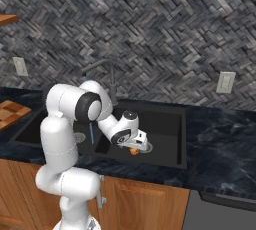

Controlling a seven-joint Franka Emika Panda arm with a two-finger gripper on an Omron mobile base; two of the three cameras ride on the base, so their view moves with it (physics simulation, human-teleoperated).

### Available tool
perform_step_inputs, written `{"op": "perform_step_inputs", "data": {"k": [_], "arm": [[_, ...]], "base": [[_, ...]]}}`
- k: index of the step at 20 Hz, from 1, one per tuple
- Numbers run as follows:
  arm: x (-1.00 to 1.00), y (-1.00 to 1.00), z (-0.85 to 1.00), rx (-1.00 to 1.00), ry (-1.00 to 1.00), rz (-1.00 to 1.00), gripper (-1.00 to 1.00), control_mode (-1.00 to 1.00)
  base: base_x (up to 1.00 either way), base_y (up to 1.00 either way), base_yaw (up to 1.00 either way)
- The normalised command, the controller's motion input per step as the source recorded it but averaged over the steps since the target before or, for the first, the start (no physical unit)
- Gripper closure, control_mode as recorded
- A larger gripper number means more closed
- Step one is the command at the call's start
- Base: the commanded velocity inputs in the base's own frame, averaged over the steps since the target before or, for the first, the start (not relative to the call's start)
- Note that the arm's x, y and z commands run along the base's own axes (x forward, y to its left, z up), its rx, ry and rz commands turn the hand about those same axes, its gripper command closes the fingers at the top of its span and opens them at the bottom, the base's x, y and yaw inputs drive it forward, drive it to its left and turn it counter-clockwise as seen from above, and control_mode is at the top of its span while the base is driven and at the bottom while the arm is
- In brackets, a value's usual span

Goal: Pick the peach from the sink and place it on the cutting board to airdry. Then turn off the sink faucet.

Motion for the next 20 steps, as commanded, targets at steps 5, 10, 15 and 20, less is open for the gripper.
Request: {"op": "perform_step_inputs", "data": {"k": [5,10,15,20], "arm": [[0.19,-0.05,-0.25,0.0,0.01,0.0,-1.0,-1.0],[0.28,-0.06,-0.23,0.0,0.01,0.0,-1.0,-1.0],[0.39,-0.09,-0.17,0.01,0.01,0.0,-1.0,-1.0],[0.28,-0.05,-0.22,0.01,0.01,0.0,-1.0,-1.0]], "base": [[0.0,0.0,0.0],[0.0,0.0,0.0],[0.0,0.0,0.0],[0.0,0.0,0.0]]}}
